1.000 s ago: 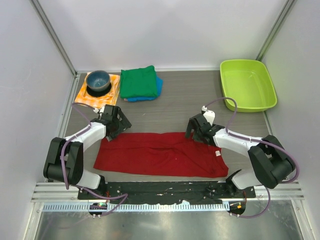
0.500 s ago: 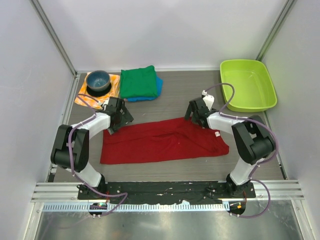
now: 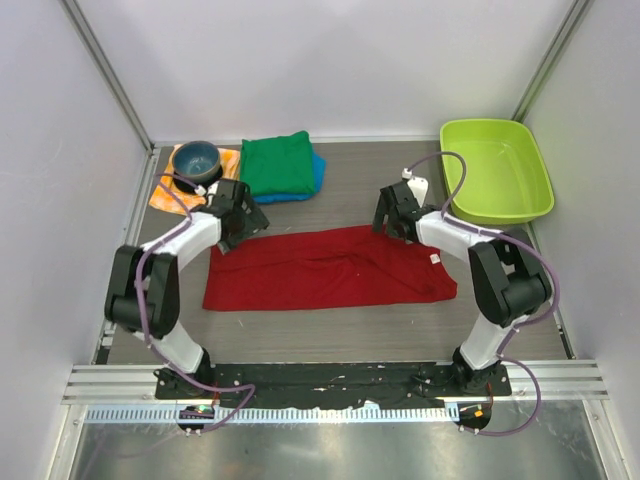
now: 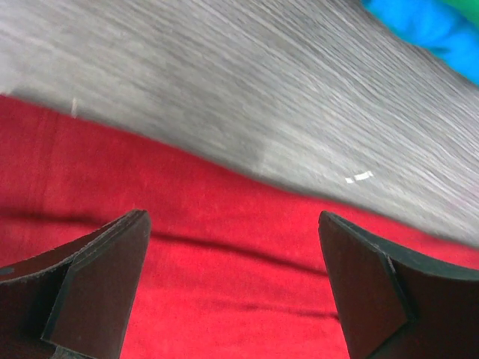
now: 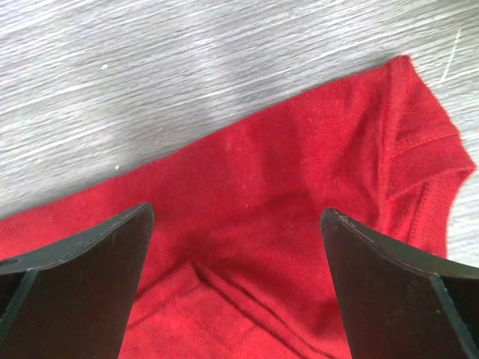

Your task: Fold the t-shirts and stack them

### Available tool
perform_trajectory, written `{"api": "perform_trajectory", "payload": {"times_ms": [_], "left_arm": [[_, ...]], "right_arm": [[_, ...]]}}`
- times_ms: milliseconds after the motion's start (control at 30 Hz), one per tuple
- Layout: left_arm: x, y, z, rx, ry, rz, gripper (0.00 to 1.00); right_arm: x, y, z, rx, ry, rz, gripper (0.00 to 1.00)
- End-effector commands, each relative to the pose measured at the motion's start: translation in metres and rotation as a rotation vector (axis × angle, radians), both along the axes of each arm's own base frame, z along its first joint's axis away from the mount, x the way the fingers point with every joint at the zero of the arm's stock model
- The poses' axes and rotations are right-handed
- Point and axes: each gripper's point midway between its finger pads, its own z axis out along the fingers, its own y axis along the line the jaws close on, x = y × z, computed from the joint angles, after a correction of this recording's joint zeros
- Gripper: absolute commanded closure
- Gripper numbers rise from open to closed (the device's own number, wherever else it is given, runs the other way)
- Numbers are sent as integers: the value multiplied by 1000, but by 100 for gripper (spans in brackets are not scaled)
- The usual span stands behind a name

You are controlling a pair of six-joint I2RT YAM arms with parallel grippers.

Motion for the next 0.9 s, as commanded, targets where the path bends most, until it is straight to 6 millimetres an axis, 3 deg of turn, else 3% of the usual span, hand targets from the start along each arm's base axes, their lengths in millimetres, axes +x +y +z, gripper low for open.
{"api": "perform_trajectory", "payload": {"times_ms": [0,67,133,300,467,567,700,867], "left_arm": [[-20,-4,46,-65,-93,-15,0],[-29,-6,57,-73,-123,-27,0],[-40,-5,54,-77,-118,-33,0],[-58,-7,57,-106,-122,-44,0],[-64,-8,54,-108,-117,-53,0],[-66,-8,50,-111,-109,-56,0],[-69,-6,46,-100,-99,-57,0],[-69,-6,44,-97,-96,-57,0]], "right_arm": [[-6,11,47,33,-36,83,1],[-18,21,45,82,-11,124,0],[-22,28,45,112,-15,145,2],[-27,37,31,124,11,165,18],[-22,49,19,138,39,176,37],[-23,54,11,129,56,183,45],[-24,54,4,109,65,183,47],[-27,51,5,92,64,181,77]]}}
